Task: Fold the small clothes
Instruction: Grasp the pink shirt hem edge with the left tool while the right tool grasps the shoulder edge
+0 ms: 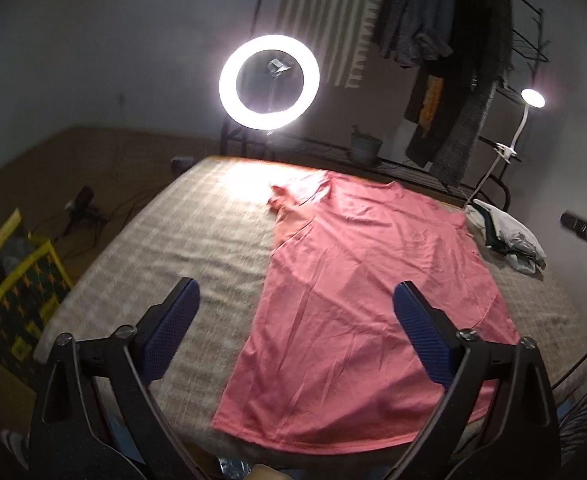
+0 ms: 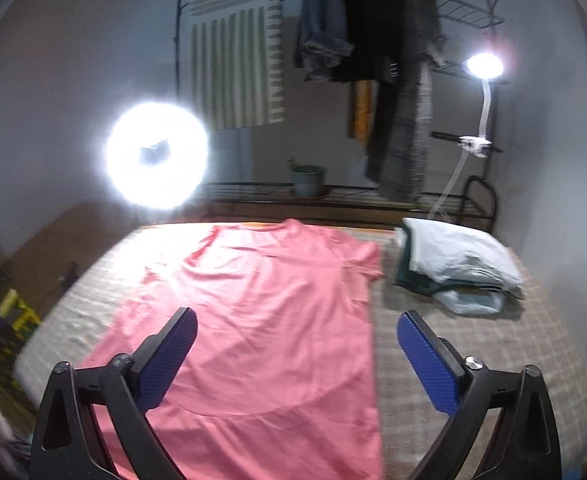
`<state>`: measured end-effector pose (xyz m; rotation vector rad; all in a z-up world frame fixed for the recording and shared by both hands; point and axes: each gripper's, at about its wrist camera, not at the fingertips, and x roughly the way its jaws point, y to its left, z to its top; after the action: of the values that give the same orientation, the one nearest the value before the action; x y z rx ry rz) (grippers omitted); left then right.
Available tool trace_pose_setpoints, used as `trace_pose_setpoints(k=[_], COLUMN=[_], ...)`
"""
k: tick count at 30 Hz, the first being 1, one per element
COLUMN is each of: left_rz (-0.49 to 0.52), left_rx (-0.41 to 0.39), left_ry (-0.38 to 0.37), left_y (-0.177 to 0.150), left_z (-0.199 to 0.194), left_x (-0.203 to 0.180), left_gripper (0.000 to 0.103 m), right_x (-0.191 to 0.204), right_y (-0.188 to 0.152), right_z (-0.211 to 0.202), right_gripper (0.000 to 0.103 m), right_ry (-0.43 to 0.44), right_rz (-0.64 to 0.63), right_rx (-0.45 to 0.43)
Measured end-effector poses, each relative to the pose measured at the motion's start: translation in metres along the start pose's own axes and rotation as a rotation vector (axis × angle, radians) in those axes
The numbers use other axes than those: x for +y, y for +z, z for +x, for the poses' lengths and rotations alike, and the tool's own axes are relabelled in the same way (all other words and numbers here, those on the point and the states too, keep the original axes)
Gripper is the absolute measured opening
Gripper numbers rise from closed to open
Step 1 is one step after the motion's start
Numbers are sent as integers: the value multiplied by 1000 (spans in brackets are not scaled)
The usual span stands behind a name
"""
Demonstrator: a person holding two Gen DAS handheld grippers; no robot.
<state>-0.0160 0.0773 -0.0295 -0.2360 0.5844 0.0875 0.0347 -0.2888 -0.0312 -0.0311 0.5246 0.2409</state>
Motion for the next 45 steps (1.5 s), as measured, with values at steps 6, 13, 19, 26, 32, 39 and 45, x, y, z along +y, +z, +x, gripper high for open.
trace_pose_setpoints(k=[6, 13, 19, 26, 32, 39, 45], left_rz=[-161, -282, -285, -253, -131, -107, -54], left_rx=[166, 318, 366, 359, 307, 350, 343], left_ry=[18, 6, 23, 62, 38, 69, 87], left_y=[-43, -89, -100, -100, -95, -101, -103], left_z=[29, 56, 76, 79, 71, 83, 86], left_x=[40, 62, 65, 62, 50, 53, 54], left_gripper=[72, 63, 63, 60, 60, 43, 33], right_x=[38, 95, 140, 189, 212, 248, 282], right_y=[61, 115, 157, 168, 139, 98, 88], right_z=[14, 68, 110, 208, 288, 364, 411], right_gripper=[92, 83, 82, 81, 74, 68, 68], right_ry=[170, 266, 336, 271, 273, 303, 295], right_rz=[-19, -56, -95, -169, -194, -219, -255], right_rx=[30, 117, 185, 273, 391, 516, 549])
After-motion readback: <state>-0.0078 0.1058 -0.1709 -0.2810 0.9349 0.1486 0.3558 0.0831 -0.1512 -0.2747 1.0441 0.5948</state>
